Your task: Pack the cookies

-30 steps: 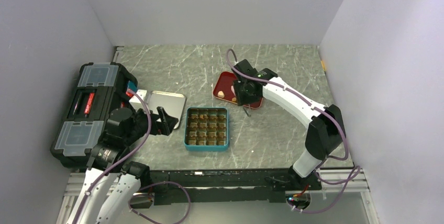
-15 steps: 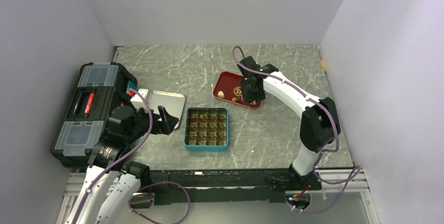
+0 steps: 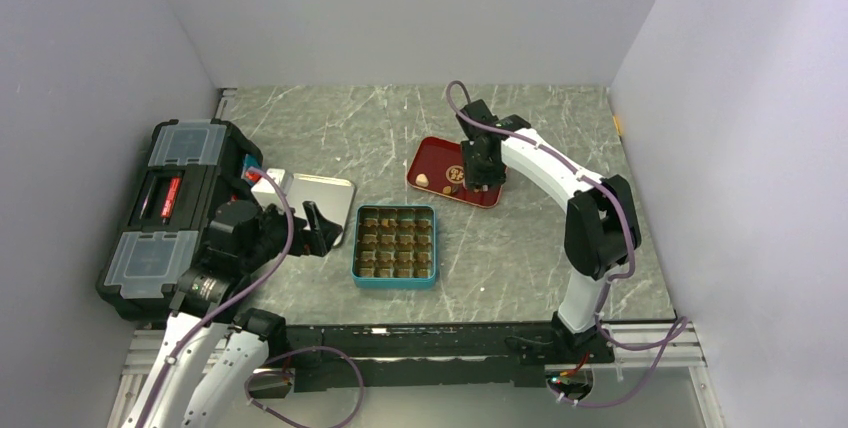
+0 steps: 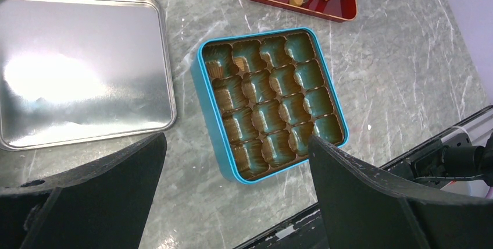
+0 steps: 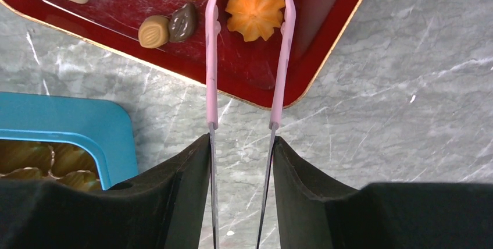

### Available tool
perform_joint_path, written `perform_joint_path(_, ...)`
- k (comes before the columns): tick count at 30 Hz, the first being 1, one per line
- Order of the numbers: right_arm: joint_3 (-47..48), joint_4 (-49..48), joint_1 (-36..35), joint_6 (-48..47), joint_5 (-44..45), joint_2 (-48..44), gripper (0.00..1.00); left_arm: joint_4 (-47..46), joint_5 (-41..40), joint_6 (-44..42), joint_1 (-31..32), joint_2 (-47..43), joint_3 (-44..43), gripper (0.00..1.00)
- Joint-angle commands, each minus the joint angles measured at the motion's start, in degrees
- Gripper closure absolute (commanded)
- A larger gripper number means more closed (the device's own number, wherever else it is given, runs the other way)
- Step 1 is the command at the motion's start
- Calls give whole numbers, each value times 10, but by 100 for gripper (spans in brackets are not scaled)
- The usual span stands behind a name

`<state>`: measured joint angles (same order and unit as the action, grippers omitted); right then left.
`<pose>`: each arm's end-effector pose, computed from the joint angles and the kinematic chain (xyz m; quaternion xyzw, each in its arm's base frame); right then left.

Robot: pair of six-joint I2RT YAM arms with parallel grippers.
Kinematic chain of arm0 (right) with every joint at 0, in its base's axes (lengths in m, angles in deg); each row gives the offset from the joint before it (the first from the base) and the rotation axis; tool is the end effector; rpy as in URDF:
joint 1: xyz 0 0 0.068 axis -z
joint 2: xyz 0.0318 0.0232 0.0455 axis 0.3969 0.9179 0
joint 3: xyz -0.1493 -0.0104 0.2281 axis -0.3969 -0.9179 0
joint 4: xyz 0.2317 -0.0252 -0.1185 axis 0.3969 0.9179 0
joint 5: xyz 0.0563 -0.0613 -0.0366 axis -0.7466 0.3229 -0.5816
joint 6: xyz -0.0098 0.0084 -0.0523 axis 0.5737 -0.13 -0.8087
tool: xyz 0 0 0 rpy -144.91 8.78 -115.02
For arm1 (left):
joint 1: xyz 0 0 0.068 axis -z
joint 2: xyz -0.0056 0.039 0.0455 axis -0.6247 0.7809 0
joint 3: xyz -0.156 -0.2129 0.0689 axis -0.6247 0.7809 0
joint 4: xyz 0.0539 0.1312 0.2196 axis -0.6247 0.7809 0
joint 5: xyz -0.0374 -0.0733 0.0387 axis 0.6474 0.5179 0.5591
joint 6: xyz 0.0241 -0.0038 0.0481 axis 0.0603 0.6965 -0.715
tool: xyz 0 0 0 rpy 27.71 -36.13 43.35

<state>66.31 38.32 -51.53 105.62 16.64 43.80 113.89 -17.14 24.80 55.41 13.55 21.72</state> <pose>0.3292 0.1688 0.2434 -0.0367 0.9805 -0.0086 0.1927 0.1076 -0.0409 0.3017 0.0351 0.8401 -0.2621 0.4737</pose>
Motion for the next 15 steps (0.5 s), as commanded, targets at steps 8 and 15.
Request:
perform_joint_path(8, 10, -22, 3, 3, -8, -6, 56, -20, 8, -7, 2, 9, -11, 1)
perform_joint_path(15, -2, -29, 4, 3, -12, -2, 61, -20, 8, -7, 2, 9, -11, 1)
